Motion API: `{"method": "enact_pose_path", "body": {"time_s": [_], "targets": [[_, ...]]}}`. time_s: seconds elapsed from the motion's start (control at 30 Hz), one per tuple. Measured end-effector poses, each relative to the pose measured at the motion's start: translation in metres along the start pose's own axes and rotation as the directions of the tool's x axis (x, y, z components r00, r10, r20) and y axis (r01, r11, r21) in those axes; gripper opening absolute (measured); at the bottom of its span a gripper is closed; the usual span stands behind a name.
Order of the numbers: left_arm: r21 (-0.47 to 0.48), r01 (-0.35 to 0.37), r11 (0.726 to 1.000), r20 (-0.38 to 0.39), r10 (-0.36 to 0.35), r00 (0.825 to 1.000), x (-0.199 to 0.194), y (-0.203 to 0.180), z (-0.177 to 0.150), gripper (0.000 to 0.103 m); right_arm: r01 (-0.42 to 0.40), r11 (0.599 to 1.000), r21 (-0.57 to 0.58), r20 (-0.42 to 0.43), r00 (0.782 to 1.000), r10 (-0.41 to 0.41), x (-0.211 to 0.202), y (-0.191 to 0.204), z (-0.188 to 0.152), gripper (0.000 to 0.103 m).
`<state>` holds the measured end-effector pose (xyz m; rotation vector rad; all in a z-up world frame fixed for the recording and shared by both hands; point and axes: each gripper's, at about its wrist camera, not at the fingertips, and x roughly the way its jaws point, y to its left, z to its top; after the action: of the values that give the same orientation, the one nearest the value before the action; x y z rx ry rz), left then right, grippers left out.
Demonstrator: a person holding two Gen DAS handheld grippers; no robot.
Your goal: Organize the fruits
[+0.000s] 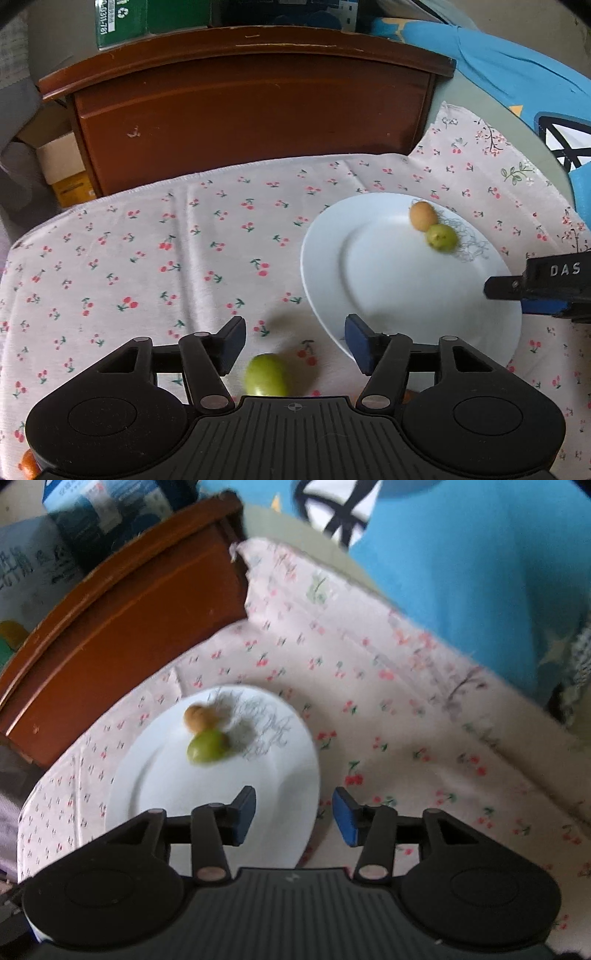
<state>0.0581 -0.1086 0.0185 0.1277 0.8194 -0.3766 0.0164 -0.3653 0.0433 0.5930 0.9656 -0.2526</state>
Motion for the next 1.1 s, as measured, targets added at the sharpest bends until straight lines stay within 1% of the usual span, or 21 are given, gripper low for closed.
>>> {"method": "enact_pose_path", "body": {"time_s": [0.07, 0.17, 0.33, 0.37, 0.43, 0.53, 0.67, 0.77, 0.83, 0.97, 1.03, 1.1], "targets": [[0.008, -0.006, 1.0, 0.005, 0.006, 1.0, -0.001, 0.0, -0.001, 0.061, -0.007, 1.0, -0.022, 0.001, 1.0, 0.007, 0.002, 0.005, -0.003, 0.048], [0.015, -0.029, 0.999, 0.01, 0.029, 1.0, -0.003, 0.0, -0.001, 0.063, 0.018, 0.998, -0.063, 0.007, 1.0, -0.018, 0.004, 0.012, -0.006, 0.048], [0.012, -0.053, 0.999, 0.007, 0.053, 0.999, -0.006, 0.005, -0.002, 0.063, 0.019, 0.996, -0.088, 0.006, 1.0, -0.019, 0.005, 0.016, -0.008, 0.048], [0.009, -0.059, 0.998, 0.004, 0.059, 0.998, -0.007, 0.006, -0.002, 0.063, 0.02, 0.996, -0.091, 0.007, 1.0, -0.02, 0.005, 0.017, -0.008, 0.048], [0.015, -0.081, 0.997, -0.025, 0.082, 0.996, -0.007, 0.008, -0.004, 0.061, 0.024, 0.994, -0.104, 0.007, 1.0, -0.024, 0.005, 0.018, -0.009, 0.048], [0.017, -0.075, 0.997, -0.015, 0.076, 0.997, -0.012, 0.009, -0.009, 0.061, 0.016, 0.992, -0.121, 0.001, 1.0, -0.016, 0.008, 0.023, -0.01, 0.048], [0.026, -0.072, 0.997, -0.007, 0.072, 0.997, -0.027, 0.005, -0.007, 0.062, 0.011, 0.988, -0.154, -0.001, 1.0, -0.011, 0.006, 0.03, -0.015, 0.048], [0.023, -0.073, 0.997, -0.004, 0.073, 0.997, -0.04, 0.007, -0.005, 0.066, -0.008, 0.987, -0.159, -0.015, 1.0, 0.005, 0.006, 0.034, -0.019, 0.048], [0.018, -0.075, 0.997, -0.014, 0.075, 0.997, -0.05, 0.01, -0.005, 0.073, -0.016, 0.987, -0.157, -0.025, 1.0, 0.012, 0.005, 0.036, -0.021, 0.048], [-0.001, -0.065, 0.998, -0.031, 0.065, 0.997, -0.067, 0.02, -0.007, 0.075, -0.013, 0.986, -0.165, -0.013, 1.0, 0.011, -0.005, 0.038, -0.026, 0.048], [-0.027, -0.061, 0.998, -0.046, 0.06, 0.997, -0.076, 0.028, -0.008, 0.079, -0.02, 0.985, -0.172, -0.007, 1.0, 0.019, -0.011, 0.039, -0.027, 0.048], [-0.049, -0.064, 0.997, -0.056, 0.062, 0.997, -0.085, 0.036, -0.01, 0.079, -0.019, 0.984, -0.176, -0.002, 1.0, 0.019, -0.019, 0.042, -0.029, 0.048]]}}
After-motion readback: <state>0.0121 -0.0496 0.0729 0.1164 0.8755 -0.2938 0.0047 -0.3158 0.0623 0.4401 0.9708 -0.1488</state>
